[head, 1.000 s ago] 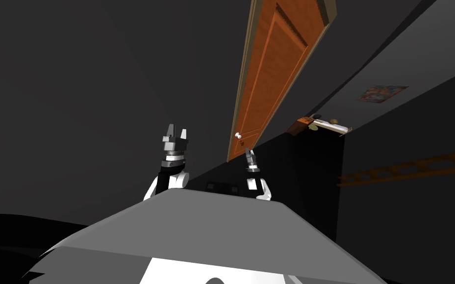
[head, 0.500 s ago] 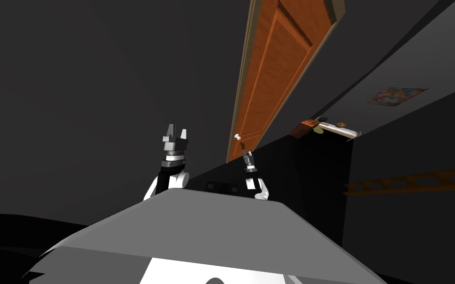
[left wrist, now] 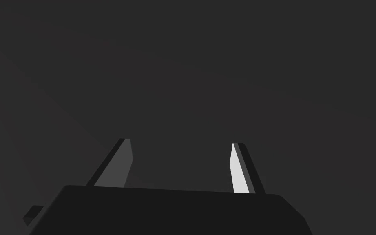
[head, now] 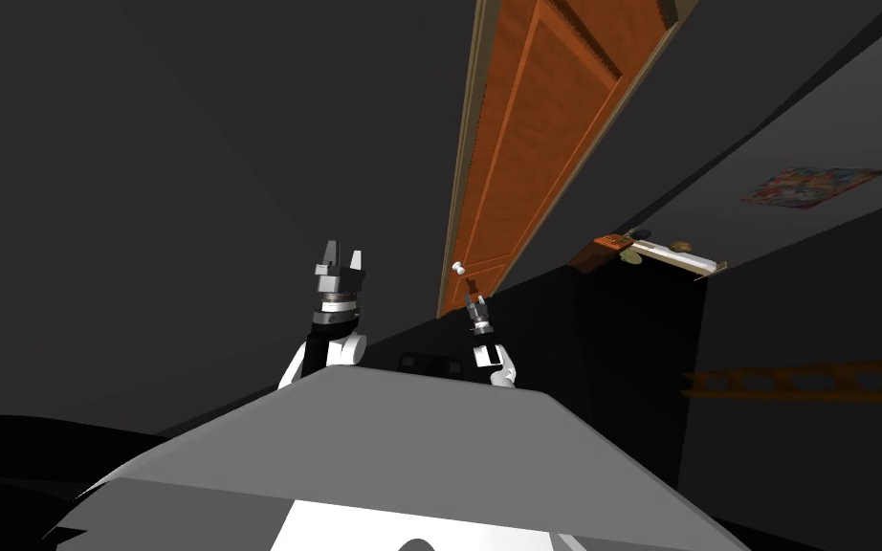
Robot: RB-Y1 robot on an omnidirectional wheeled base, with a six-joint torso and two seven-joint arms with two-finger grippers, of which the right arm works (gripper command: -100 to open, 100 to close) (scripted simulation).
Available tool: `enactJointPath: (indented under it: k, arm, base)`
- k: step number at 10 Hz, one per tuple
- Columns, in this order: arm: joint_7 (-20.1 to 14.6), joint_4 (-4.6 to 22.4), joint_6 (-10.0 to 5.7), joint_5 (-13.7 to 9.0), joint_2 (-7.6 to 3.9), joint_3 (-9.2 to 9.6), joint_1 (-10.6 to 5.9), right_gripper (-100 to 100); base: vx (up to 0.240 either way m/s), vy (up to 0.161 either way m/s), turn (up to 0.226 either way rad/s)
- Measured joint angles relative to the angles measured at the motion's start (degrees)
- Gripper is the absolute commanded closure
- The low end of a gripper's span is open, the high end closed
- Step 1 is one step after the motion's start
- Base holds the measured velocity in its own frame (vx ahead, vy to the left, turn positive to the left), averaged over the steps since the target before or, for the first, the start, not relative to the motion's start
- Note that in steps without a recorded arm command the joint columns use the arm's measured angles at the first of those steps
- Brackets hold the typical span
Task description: Pull the door open
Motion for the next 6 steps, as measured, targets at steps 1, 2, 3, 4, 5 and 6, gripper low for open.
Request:
enactJointPath:
  k: [1,2,3,4,5,6]
  arm:
    - [1.42,1.19,-0.20,0.31,0.05,0.08,-0.40,-100]
    - [2.80,2.68,-0.39,0.58,0.15,0.08,-1.08,-100]
    - [4.26,4.18,-0.83,0.88,0.32,0.12,-1.46,-100]
    - [5.74,5.88,-1.09,1.16,0.56,0.10,-2.37,-100]
    - [7.26,7.43,-1.26,1.46,0.87,0.11,-3.10,-100]
    - [8.64,8.89,-1.55,1.73,1.01,0.13,-3.66,-100]
  base:
    - [0.074,-0.113,0.090]
    - [0.079,-0.102,0.083]
    - [0.057,-0.119,0.077]
    - [0.061,-0.123,0.077]
    - [0.069,-0.109,0.079]
    - [0.064,-0.107,0.076]
